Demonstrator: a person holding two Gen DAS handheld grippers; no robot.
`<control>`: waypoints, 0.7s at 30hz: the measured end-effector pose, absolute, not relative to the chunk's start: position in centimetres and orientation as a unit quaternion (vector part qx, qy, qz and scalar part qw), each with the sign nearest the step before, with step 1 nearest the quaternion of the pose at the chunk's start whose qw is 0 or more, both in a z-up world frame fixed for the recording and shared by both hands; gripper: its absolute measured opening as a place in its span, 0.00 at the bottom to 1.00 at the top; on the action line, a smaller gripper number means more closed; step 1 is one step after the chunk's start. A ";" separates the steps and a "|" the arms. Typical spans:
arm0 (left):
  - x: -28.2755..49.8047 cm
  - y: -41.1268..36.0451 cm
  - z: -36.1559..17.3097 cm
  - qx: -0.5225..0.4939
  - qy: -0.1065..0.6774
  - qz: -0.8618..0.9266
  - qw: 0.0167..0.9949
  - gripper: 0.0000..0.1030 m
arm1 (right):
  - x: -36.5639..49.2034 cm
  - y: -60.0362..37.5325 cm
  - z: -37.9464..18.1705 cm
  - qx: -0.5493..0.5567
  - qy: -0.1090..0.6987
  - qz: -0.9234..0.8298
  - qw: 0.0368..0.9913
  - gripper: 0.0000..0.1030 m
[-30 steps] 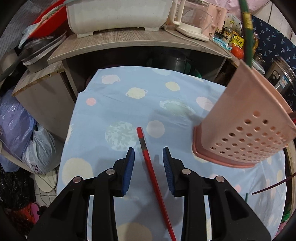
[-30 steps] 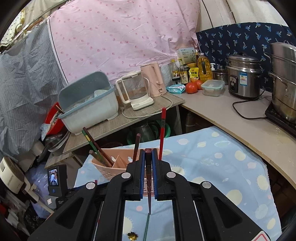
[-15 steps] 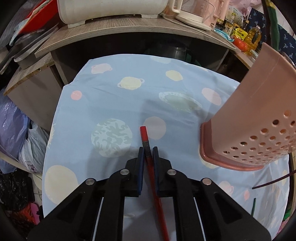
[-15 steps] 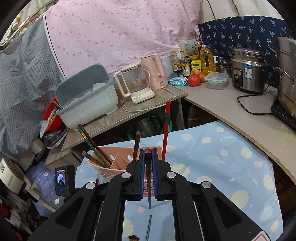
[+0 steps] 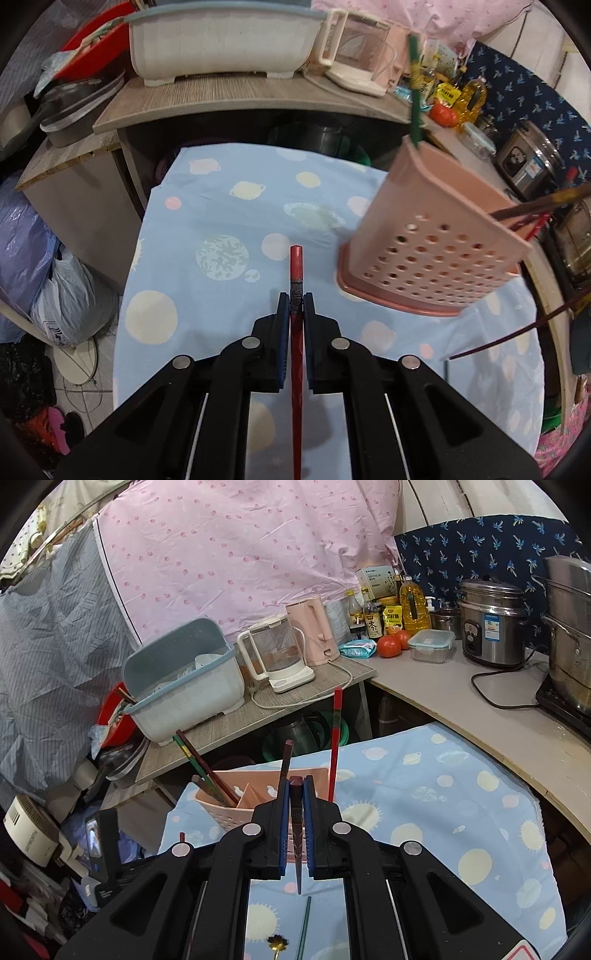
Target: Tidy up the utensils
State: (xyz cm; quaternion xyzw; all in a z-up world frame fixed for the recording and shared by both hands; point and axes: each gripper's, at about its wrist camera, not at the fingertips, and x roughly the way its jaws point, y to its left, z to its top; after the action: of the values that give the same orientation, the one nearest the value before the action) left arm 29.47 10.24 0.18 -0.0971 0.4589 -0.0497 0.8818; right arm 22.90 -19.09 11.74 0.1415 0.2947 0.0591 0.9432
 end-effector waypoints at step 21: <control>26.0 6.6 21.4 -0.059 0.267 -0.095 0.957 0.07 | 22.8 -18.3 20.2 0.130 0.220 0.103 0.961 0.07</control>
State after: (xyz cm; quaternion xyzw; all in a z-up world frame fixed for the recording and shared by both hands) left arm 25.97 6.61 21.43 -0.0592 0.2674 -0.0953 0.9570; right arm 22.79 -18.35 20.22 0.1300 0.2198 0.1031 0.9613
